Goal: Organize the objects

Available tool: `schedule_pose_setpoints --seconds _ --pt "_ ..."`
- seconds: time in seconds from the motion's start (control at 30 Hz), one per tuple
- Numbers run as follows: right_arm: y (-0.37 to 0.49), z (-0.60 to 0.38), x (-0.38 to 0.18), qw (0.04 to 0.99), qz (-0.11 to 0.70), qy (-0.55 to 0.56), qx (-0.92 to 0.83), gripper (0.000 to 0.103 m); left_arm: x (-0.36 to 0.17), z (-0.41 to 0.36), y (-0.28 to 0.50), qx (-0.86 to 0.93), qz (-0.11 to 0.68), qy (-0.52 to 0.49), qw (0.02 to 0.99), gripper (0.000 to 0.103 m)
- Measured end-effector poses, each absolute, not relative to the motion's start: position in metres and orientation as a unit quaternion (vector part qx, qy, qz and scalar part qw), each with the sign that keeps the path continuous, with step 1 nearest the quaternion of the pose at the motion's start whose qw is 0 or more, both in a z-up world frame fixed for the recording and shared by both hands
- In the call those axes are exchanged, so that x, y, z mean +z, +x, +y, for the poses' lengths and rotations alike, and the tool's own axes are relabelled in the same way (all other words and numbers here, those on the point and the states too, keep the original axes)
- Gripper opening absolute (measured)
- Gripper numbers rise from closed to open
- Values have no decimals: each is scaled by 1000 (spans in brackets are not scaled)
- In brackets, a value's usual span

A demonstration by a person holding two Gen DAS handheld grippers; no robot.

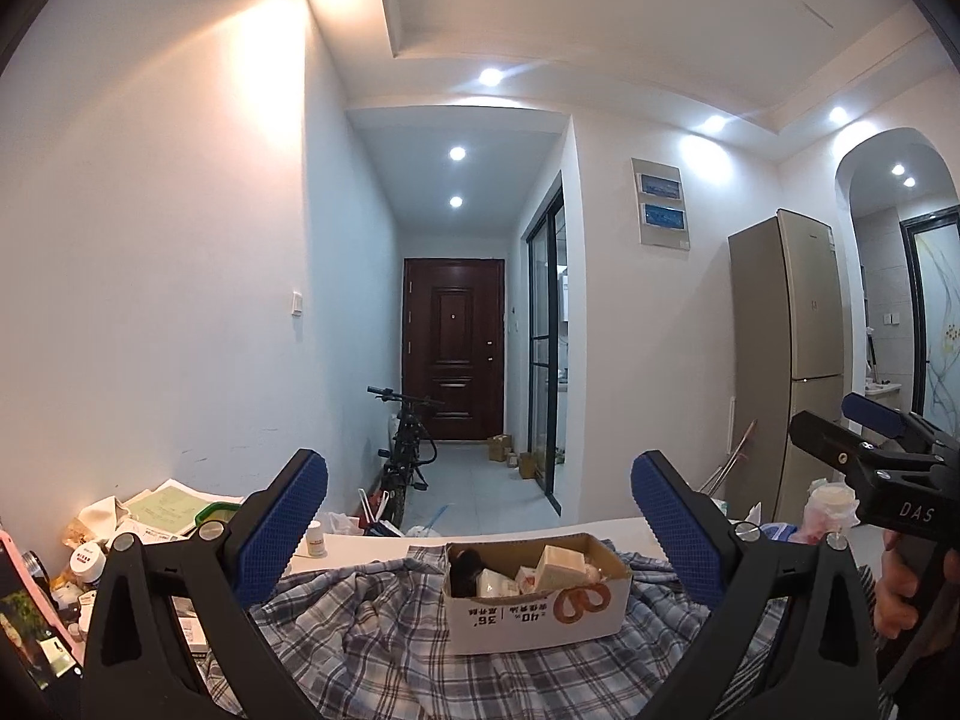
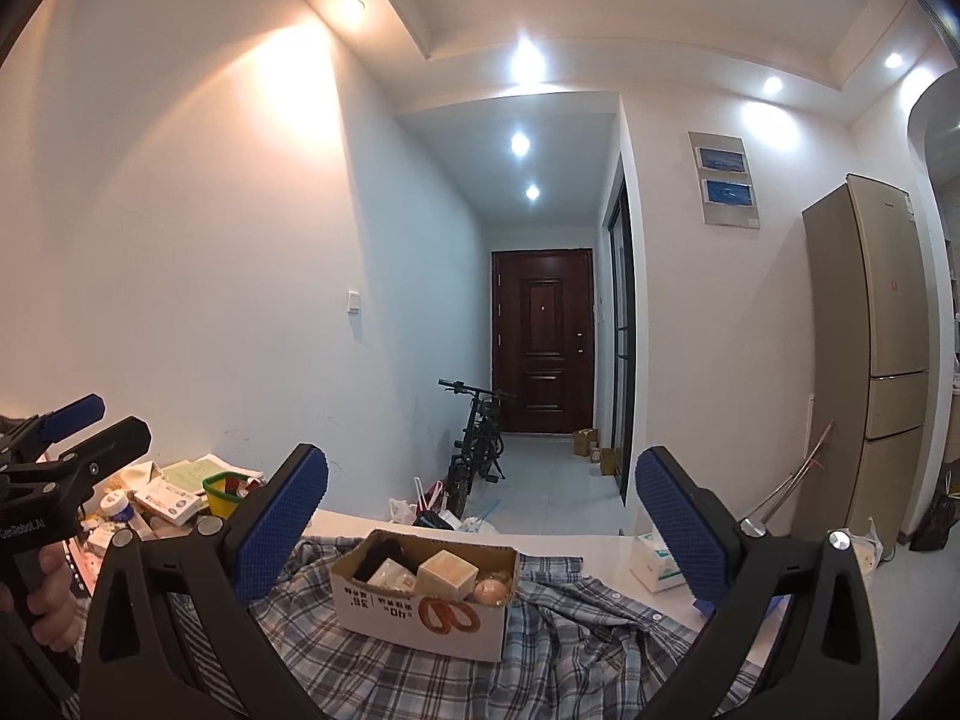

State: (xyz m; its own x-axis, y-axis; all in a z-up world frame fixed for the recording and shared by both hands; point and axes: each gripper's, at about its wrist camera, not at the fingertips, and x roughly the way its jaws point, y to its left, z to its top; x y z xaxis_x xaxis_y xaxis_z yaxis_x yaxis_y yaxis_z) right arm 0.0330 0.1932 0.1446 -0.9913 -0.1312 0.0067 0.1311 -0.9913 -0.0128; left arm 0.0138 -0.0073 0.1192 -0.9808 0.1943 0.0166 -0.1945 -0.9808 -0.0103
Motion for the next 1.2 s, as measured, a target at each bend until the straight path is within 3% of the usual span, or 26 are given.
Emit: schedule_pose_setpoints --seconds 0.5,1.2 --pt "21 223 79 39 -12 44 -998 103 39 -4 -3 996 -11 -29 86 103" --pt "16 219 23 21 -11 22 -999 103 -6 -11 -14 998 -21 -31 52 103"
